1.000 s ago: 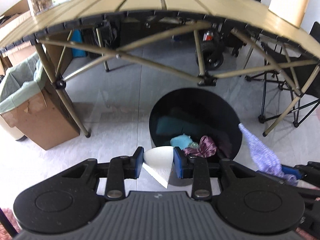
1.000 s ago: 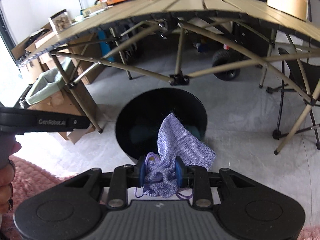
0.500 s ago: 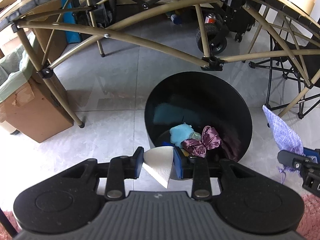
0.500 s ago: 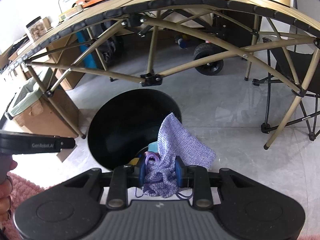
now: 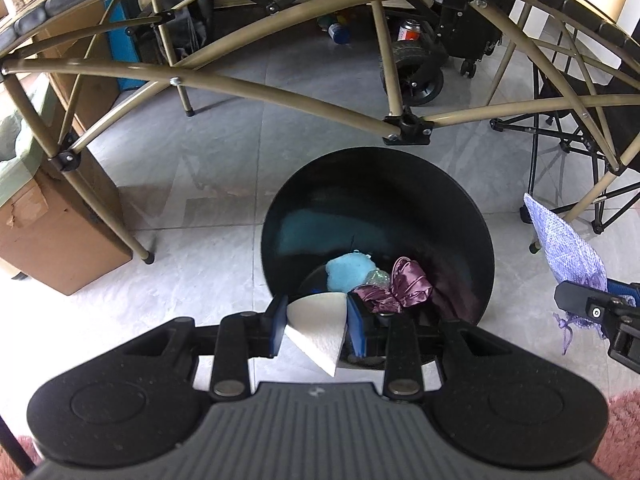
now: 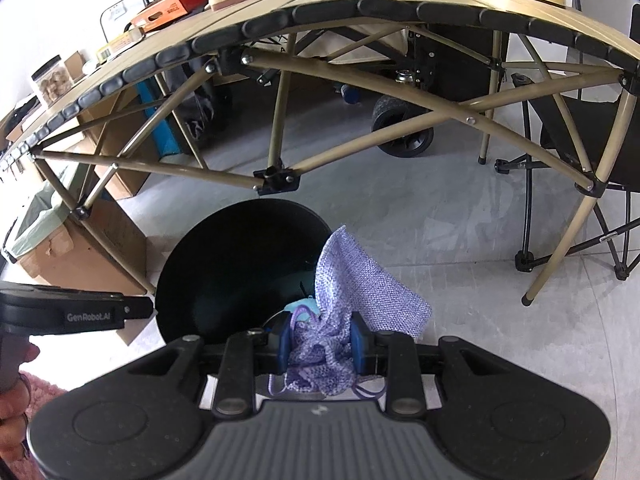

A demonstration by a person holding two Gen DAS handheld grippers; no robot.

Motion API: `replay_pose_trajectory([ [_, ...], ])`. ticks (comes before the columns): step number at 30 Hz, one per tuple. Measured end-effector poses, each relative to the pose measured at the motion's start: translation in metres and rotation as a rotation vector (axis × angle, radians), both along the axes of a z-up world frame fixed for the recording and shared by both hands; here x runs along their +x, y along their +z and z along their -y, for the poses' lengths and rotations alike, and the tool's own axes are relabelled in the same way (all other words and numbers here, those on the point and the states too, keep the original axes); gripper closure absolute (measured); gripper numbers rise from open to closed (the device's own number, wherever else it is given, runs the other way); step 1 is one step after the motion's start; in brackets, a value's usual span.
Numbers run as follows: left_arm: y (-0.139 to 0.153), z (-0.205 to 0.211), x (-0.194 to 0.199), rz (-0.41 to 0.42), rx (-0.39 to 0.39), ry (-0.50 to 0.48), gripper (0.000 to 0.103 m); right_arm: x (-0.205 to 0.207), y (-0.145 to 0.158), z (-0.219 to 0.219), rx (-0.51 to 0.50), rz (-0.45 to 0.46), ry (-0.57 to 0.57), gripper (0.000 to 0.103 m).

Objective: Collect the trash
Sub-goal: 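Lower the left gripper into the bin and release the white paper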

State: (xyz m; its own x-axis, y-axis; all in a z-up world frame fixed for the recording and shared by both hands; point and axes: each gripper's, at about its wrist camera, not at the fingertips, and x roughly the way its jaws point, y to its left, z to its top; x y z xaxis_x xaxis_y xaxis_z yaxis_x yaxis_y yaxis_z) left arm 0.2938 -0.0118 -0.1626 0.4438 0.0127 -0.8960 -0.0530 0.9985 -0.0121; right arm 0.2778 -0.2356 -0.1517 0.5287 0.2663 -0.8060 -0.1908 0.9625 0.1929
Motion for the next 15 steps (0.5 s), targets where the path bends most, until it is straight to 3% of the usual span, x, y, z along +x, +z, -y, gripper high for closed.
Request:
replay_pose_trajectory([
  [15, -0.007, 0.028, 0.033, -0.006, -0.030, -0.025, 0.071, 0.024, -0.004, 0.013, 0.004, 0.008, -0.062, 0.075],
])
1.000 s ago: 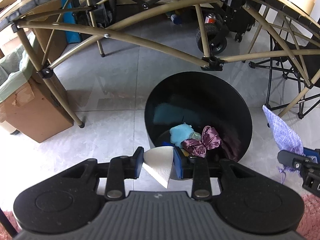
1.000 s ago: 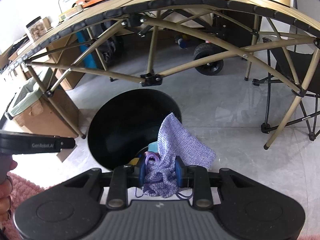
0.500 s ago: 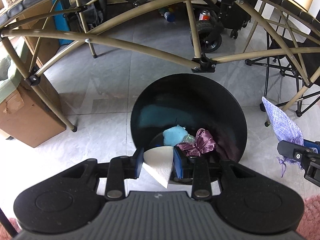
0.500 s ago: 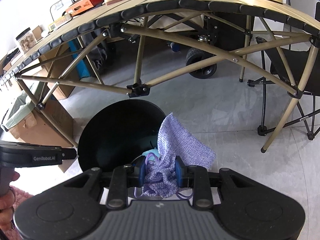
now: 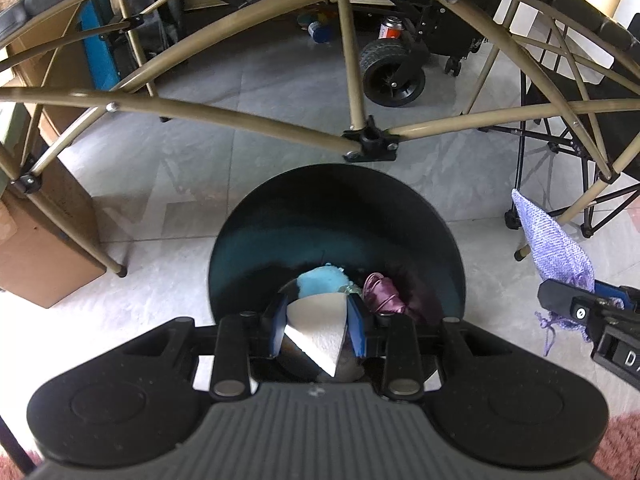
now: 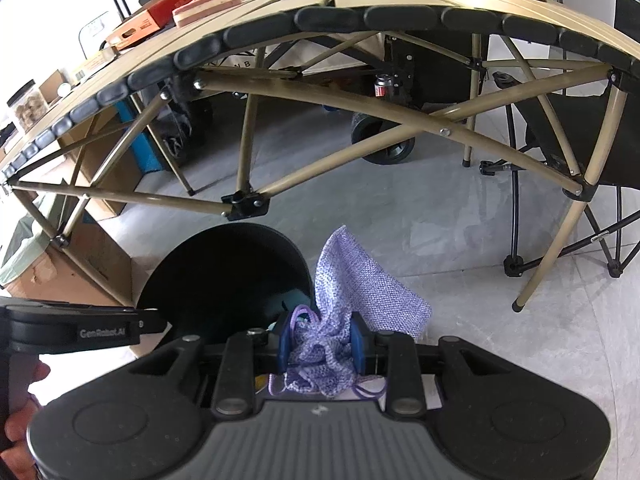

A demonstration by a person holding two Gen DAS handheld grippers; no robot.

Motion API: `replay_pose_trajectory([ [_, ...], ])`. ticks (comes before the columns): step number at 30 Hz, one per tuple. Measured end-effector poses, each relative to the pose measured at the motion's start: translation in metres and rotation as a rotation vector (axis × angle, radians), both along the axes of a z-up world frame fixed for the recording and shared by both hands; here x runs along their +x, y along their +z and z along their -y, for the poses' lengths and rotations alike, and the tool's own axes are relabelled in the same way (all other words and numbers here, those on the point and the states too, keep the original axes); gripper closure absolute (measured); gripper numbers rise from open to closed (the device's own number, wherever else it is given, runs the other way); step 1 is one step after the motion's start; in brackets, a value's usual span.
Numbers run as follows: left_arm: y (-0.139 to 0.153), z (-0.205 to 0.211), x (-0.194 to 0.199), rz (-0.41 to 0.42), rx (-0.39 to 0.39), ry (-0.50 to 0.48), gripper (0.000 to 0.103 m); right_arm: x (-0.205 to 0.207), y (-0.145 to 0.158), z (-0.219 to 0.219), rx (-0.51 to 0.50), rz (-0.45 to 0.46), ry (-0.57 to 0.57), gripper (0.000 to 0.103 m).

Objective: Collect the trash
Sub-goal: 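Lower the left gripper into the bin and release the white paper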

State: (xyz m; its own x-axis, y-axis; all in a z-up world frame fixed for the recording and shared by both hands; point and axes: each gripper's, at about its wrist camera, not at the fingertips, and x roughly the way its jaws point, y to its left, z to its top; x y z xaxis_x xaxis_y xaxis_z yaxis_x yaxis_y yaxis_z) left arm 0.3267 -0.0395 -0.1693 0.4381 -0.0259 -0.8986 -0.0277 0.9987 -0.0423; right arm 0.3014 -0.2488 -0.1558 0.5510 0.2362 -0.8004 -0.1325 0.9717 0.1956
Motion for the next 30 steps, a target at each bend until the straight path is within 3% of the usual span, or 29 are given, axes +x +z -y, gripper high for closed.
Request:
replay_pose_trajectory([
  [25, -0.020, 0.040, 0.048, -0.031, -0.031, 0.034, 0.070, 0.031, -0.007, 0.025, 0.004, 0.003, -0.067, 0.075],
  [28, -0.021, 0.039, 0.047, -0.033, -0.033, 0.036, 0.064, 0.029, -0.008, 0.027, 0.006, 0.001, -0.071, 0.075],
  [29, -0.020, 0.039, 0.047, -0.031, -0.037, 0.039, 0.056, 0.029, -0.009, 0.027, 0.006, 0.001, -0.072, 0.075],
  [30, -0.019, 0.038, 0.047, -0.032, -0.045, 0.041, 0.036, 0.028, -0.008, 0.027, 0.006, 0.002, -0.073, 0.075],
])
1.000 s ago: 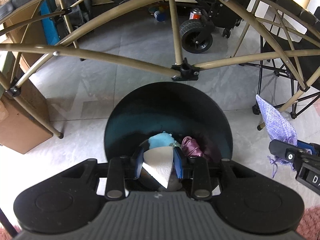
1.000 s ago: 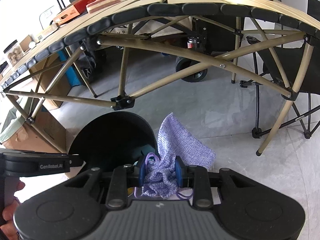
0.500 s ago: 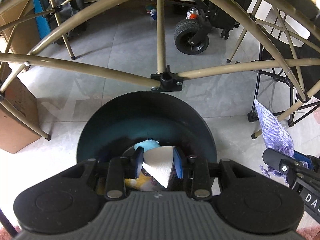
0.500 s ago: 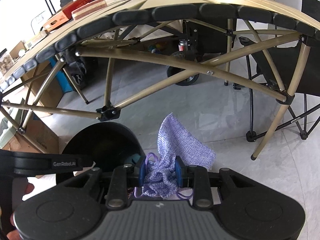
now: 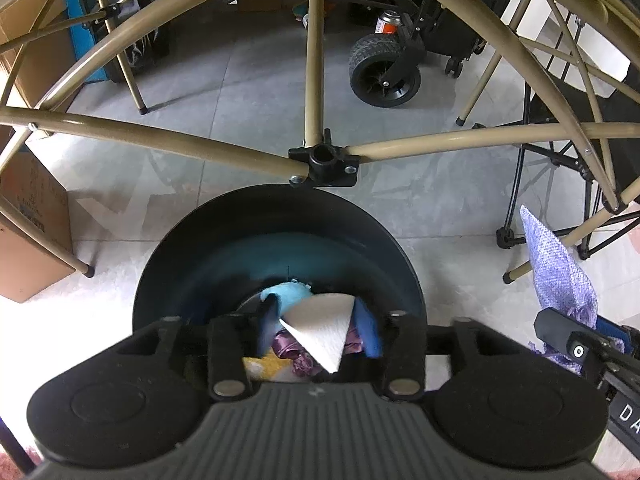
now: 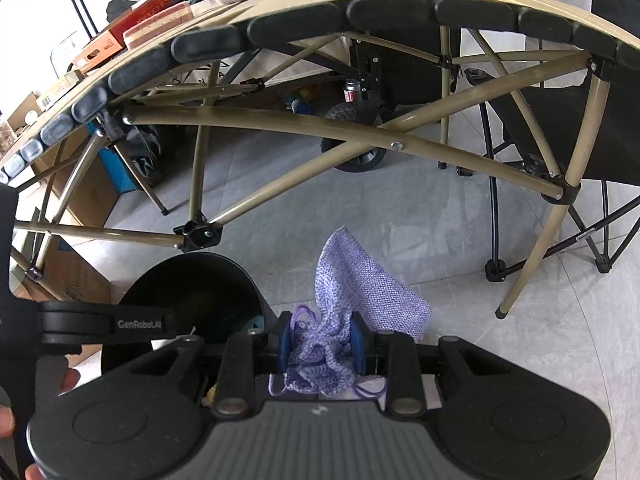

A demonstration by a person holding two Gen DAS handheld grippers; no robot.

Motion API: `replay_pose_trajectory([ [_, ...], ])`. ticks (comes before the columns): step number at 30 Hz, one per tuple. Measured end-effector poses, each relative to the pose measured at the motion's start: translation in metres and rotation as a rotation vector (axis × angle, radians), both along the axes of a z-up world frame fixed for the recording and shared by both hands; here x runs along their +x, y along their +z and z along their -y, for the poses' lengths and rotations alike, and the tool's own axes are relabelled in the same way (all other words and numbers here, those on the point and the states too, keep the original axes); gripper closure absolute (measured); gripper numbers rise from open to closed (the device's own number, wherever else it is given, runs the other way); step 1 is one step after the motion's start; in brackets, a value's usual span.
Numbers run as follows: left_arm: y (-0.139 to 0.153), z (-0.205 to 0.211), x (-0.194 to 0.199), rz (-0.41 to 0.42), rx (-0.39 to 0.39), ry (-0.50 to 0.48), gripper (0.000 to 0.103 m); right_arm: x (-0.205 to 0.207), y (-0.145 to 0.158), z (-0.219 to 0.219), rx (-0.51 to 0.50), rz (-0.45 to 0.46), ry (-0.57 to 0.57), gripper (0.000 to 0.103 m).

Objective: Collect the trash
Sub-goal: 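Lower the left gripper into the bin and release the white paper, then move the right gripper over the bin and release the lavender pouch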

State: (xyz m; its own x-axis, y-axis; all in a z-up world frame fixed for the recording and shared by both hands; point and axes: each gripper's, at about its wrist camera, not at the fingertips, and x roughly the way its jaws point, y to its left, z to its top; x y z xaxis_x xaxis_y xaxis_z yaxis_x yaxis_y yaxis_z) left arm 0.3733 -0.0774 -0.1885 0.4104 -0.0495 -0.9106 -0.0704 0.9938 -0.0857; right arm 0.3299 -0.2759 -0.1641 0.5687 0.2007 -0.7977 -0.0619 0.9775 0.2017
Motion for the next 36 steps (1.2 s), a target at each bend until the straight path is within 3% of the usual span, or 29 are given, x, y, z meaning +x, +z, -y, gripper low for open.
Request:
replay_pose_trajectory([
  [1, 0.000, -0.002, 0.000, -0.002, -0.008, 0.009, 0.023, 0.000, 0.000, 0.000, 0.000, 0.001, -0.002, 0.075],
  [2, 0.001, -0.003, -0.001, 0.001, -0.009, 0.020, 0.003, 0.000, 0.000, 0.001, 0.000, 0.002, -0.003, 0.075],
  [3, 0.002, -0.004, -0.002, 0.009, -0.002, 0.029, 0.000, -0.001, 0.000, 0.001, 0.000, 0.003, -0.004, 0.075],
  [26, 0.011, -0.012, -0.014, 0.013, 0.030, -0.005, 0.000, -0.003, 0.004, -0.006, -0.007, 0.016, 0.020, 0.075],
  [36, 0.022, -0.043, -0.028, 0.054, 0.069, 0.017, 0.000, -0.005, 0.012, -0.040, -0.004, 0.032, 0.099, 0.075],
])
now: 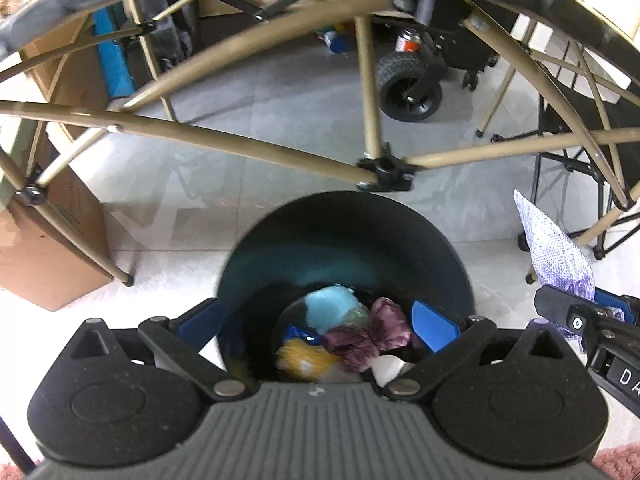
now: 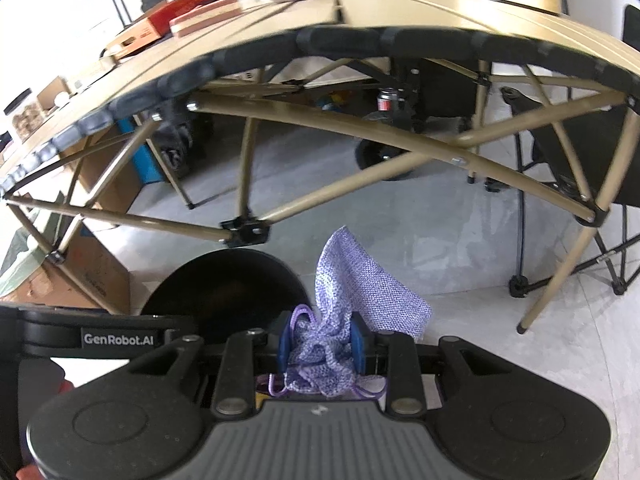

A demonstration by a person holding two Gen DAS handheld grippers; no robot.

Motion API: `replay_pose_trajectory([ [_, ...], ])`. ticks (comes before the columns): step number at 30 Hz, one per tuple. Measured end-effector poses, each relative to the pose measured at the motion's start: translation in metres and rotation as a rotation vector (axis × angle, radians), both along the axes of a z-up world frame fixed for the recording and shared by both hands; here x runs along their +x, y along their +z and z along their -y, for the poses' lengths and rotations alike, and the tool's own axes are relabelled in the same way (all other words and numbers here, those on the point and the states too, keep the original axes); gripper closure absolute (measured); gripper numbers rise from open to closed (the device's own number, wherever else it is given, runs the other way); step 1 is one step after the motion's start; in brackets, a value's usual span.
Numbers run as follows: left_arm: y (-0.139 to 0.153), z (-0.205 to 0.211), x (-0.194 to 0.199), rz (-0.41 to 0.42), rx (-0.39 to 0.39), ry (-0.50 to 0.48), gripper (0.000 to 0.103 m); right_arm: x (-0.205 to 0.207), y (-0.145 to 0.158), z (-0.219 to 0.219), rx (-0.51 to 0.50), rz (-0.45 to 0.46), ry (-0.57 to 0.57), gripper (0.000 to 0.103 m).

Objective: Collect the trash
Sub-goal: 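Move the right gripper over the bin and release the lavender pouch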

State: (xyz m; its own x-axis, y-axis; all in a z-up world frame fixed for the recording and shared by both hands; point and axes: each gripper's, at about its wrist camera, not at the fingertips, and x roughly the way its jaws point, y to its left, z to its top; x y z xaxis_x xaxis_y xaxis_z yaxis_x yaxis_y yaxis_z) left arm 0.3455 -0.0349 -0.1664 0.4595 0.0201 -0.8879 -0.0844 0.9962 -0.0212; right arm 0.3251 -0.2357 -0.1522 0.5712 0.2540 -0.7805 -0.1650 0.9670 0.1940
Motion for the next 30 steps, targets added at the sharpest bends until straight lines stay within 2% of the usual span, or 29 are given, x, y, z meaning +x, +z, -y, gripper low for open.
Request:
replay_pose_trajectory([
  [14, 0.016, -0.073, -0.026, 0.055, 0.019, 0.092, 0.000, 0.001, -0.001, -0.075, -0.032, -0.005, 0.143, 0.075],
  [30, 0.015, -0.121, -0.050, 0.072, 0.064, 0.157, 0.000, 0.000, -0.025, -0.136, -0.120, -0.050, 0.232, 0.075],
])
